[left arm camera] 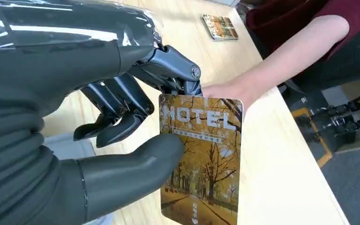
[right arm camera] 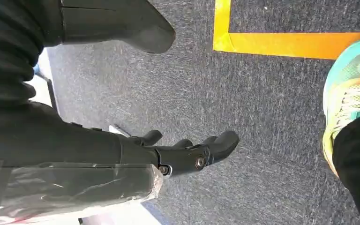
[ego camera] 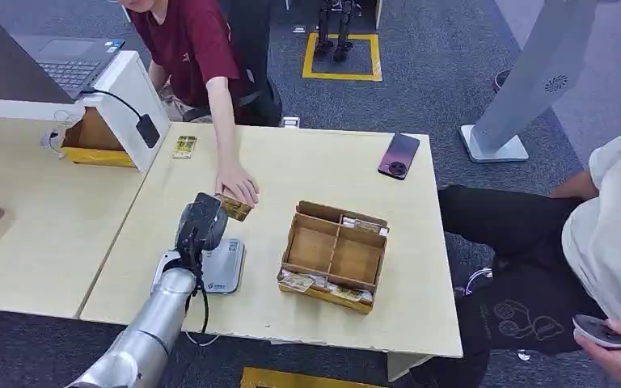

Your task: Pass the card to the sensor for recognition and then transmit it.

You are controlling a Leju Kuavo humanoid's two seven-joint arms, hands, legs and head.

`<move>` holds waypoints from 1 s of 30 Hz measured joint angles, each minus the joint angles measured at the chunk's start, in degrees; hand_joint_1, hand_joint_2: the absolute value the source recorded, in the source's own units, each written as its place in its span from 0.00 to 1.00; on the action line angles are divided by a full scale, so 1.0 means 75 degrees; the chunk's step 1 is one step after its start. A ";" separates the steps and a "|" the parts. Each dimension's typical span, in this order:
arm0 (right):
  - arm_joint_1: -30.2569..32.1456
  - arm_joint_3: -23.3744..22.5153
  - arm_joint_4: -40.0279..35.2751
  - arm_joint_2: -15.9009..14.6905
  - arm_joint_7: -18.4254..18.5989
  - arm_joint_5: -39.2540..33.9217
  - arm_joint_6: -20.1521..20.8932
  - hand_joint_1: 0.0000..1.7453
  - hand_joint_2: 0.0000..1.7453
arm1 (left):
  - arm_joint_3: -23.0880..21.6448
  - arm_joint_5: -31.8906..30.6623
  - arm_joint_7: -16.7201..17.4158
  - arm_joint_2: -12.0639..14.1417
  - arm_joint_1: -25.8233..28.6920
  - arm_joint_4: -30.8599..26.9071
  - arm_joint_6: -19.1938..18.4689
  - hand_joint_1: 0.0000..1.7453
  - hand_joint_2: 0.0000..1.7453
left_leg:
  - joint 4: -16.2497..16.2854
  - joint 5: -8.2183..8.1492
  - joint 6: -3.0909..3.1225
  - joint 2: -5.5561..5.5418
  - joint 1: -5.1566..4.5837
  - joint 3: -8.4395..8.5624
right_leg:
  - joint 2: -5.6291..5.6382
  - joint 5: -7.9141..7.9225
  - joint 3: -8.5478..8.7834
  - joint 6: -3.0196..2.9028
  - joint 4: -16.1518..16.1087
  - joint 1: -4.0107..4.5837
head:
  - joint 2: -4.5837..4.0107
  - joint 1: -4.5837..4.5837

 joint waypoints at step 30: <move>0.0033 -0.0227 -0.0070 -0.0023 -0.0099 0.0093 0.0058 0.00 1.00 | 0.0015 0.0047 0.0198 0.0105 0.1358 -0.1367 -0.0158 1.00 1.00 | -0.0001 0.0000 0.0000 -0.0004 0.0000 -0.0005 | -0.0004 0.0000 -0.0002 0.0000 0.0000 0.0000 | 0.0000 0.0000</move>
